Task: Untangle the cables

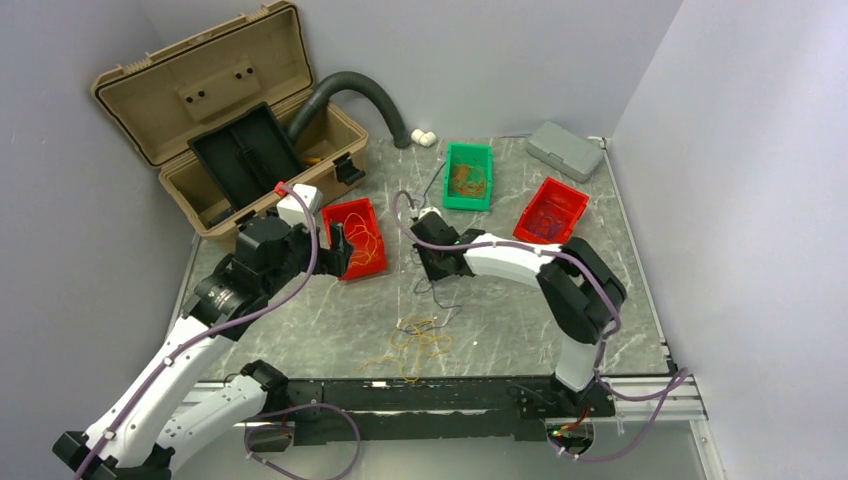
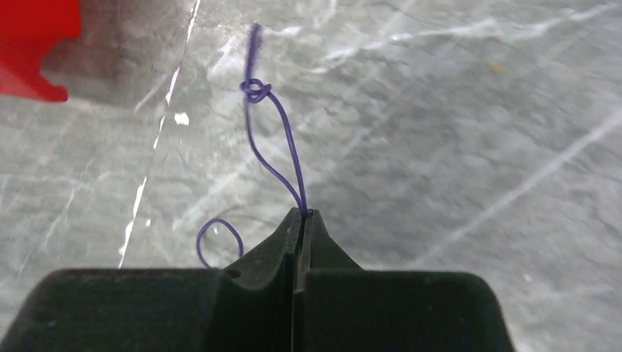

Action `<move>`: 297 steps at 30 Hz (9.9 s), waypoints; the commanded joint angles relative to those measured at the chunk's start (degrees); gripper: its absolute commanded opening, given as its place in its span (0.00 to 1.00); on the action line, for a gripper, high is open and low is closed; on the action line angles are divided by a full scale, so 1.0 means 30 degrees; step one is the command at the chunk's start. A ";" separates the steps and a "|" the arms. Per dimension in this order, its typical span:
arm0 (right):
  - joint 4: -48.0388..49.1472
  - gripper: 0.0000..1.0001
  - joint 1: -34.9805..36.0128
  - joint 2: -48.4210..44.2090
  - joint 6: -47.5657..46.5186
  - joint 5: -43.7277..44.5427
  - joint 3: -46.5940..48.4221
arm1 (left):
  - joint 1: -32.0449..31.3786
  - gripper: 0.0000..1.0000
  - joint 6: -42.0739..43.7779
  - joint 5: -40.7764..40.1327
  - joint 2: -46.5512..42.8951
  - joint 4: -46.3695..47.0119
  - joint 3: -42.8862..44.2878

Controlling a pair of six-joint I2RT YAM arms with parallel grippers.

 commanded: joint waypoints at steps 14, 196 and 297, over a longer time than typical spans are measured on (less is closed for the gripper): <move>-0.5063 0.00 -0.6353 -1.1157 -0.0776 -0.1410 0.4759 | 0.0072 0.99 0.1348 0.4389 -0.0485 0.1854 -0.1553; -0.5279 0.00 -1.6529 -0.7797 0.1773 0.1936 1.2472 | -0.4110 0.00 -0.1291 0.3814 0.4756 0.3702 0.1311; 0.7468 0.84 -0.6185 -1.6103 0.0739 -0.8027 -0.8881 | -0.0459 0.00 0.0096 -0.7018 1.0687 0.2165 0.7864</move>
